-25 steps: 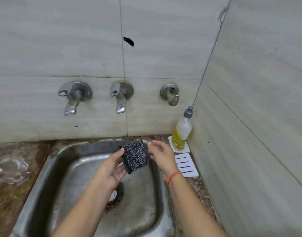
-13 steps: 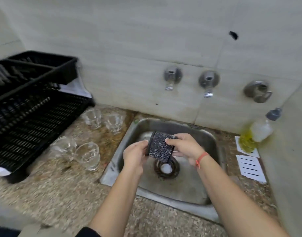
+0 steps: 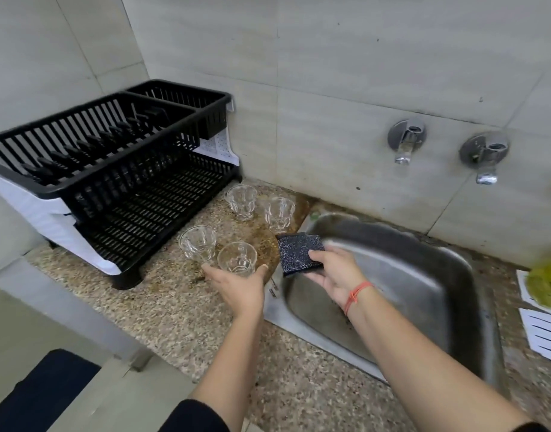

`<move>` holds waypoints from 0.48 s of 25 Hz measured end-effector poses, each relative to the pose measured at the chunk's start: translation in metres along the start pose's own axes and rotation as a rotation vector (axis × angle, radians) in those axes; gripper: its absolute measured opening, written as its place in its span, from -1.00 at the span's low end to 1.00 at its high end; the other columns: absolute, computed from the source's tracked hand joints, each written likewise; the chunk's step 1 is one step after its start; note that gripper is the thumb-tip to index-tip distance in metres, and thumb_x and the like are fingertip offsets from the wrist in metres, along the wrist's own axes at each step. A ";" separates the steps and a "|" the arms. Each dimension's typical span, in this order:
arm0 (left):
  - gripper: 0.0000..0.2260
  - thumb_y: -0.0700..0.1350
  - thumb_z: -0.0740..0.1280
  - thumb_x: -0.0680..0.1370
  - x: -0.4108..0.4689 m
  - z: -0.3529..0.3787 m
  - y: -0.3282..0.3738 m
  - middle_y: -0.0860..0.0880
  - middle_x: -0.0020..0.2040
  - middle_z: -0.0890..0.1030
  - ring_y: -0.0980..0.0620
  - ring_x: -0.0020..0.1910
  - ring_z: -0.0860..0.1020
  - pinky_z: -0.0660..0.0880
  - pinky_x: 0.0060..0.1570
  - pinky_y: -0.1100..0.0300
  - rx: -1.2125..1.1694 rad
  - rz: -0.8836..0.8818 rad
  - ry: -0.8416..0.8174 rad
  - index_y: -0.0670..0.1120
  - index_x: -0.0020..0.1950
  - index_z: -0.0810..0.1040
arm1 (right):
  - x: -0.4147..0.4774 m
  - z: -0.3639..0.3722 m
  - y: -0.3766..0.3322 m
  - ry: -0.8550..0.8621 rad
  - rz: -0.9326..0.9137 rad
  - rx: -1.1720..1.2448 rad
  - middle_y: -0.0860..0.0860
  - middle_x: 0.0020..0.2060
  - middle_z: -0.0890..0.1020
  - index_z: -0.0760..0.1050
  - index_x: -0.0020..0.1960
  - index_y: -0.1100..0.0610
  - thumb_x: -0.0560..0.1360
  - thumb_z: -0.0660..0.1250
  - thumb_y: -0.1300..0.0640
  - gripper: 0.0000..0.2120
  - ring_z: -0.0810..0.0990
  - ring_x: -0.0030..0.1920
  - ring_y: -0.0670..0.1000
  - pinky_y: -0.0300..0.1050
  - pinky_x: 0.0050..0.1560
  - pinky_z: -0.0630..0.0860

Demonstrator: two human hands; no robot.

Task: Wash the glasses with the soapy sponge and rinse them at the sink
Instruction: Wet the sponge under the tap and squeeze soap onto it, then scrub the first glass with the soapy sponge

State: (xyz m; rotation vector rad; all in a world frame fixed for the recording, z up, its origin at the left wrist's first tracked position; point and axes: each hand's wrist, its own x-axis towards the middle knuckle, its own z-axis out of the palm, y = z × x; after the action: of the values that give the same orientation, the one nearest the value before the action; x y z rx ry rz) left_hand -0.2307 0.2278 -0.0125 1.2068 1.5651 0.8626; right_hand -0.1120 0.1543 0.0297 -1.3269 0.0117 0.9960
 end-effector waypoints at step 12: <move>-0.38 -0.13 0.58 0.29 0.043 0.005 -0.027 -0.01 0.17 0.56 -0.06 0.07 0.55 0.51 0.10 0.00 0.043 0.149 -0.125 0.01 0.28 0.40 | 0.004 -0.002 0.006 -0.034 0.126 0.234 0.18 -0.01 0.59 0.43 0.16 0.25 0.53 0.17 0.40 -0.76 0.59 -0.06 0.09 -0.01 -0.10 0.58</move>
State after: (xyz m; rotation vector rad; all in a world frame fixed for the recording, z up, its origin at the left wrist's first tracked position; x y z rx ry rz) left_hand -0.2367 0.2619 -0.0497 1.3954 1.4126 0.8354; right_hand -0.1121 0.1545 0.0224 -1.1048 0.1834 1.0887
